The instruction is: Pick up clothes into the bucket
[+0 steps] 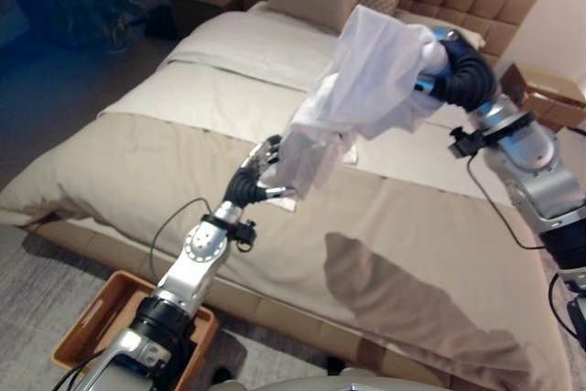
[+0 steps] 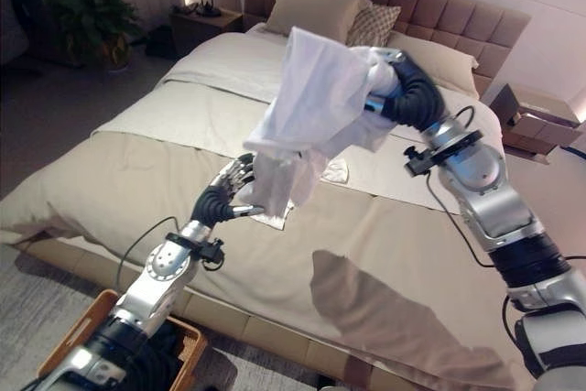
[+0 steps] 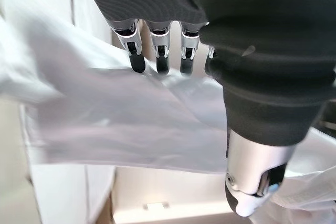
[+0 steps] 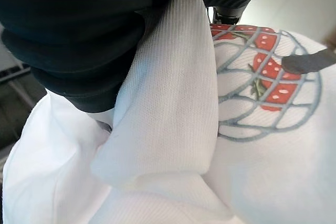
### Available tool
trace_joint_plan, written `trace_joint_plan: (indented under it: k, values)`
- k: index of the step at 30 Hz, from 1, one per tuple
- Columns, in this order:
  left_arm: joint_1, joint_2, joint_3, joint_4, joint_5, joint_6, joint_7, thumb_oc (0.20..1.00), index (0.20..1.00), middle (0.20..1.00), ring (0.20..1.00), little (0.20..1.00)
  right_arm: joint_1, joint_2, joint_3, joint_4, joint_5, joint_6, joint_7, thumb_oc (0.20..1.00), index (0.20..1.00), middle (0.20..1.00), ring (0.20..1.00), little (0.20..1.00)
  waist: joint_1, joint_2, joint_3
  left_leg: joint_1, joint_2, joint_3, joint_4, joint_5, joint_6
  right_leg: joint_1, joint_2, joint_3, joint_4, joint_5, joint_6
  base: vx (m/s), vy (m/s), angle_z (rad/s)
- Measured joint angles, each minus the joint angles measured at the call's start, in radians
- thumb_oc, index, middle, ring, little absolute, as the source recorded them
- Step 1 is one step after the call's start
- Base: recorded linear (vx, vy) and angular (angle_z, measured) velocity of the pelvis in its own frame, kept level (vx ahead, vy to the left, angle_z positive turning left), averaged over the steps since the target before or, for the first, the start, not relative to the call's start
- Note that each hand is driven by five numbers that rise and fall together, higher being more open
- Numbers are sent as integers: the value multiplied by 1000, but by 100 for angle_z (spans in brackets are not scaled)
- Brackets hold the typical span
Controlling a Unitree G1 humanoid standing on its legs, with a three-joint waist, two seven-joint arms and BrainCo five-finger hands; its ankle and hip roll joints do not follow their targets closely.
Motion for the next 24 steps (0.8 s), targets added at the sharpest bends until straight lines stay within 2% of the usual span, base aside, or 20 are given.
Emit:
trace_joint_plan:
  k: [4, 7, 23, 24]
  values:
    - [-105, -51, -61, 4, 6, 11, 23, 1000, 1000, 1000, 1000, 1000, 0, 15, 49, -104, 0, 15, 25, 200, 200, 200, 200, 200, -17, 4, -17, 18, 2, 0, -13, 7, 0, 15, 4, -1, -6, 0, 0, 19, -4, -1]
    - [-133, -75, -65, 3, 6, 13, 43, 1000, 1000, 1000, 1000, 1000, 6, 45, 52, -126, 0, 15, 34, 200, 200, 200, 200, 200, -23, 5, -27, 33, 2, 2, -18, 7, 0, 27, 5, 0, -8, 0, 0, 0, 0, 0]
    - [-144, -119, -73, -4, 83, 36, 103, 1000, 1000, 1000, 1000, 1000, 50, 51, 58, -186, 0, 38, 104, 200, 200, 200, 200, 200, -20, 8, -40, 49, 0, -2, -34, 12, 0, 44, 5, -7, -15, 0, 0, 0, 0, 0]
    - [-156, -117, -89, -4, 83, 41, 100, 363, 363, 363, 363, 363, 50, 52, 58, -191, 0, 39, 105, 200, 200, 200, 200, 200, -19, 8, -40, 49, 0, -2, -34, 12, 0, 44, 5, -8, -15, 0, 0, 0, 0, 0]
